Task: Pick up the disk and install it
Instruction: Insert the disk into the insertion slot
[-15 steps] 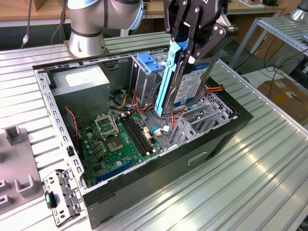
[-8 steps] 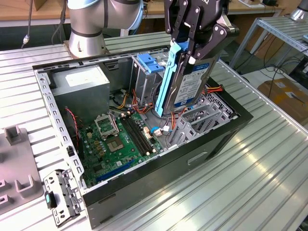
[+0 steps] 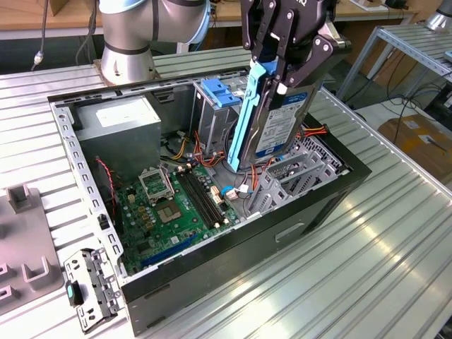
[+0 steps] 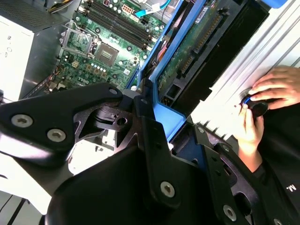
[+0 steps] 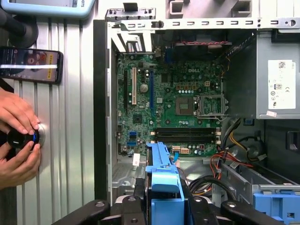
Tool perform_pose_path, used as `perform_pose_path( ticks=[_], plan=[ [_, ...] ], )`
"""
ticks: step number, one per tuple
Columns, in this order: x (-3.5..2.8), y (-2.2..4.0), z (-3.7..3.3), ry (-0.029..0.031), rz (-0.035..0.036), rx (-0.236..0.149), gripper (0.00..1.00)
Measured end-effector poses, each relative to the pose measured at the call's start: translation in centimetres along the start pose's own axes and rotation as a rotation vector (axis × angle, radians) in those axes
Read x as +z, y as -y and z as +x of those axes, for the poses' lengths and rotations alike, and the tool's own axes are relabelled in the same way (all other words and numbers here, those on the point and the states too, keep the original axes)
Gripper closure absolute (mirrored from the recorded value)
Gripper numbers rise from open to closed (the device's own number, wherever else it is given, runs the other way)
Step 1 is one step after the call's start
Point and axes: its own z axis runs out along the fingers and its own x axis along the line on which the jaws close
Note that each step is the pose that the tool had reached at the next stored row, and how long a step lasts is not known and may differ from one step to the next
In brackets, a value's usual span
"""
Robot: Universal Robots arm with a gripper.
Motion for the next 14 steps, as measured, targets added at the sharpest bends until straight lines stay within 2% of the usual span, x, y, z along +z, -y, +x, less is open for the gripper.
perform_pose_path(
  ticks=[14],
  plan=[
    [0.09, 1.14, 0.02, 0.0, 0.0, 0.0, 0.63]
  ],
)
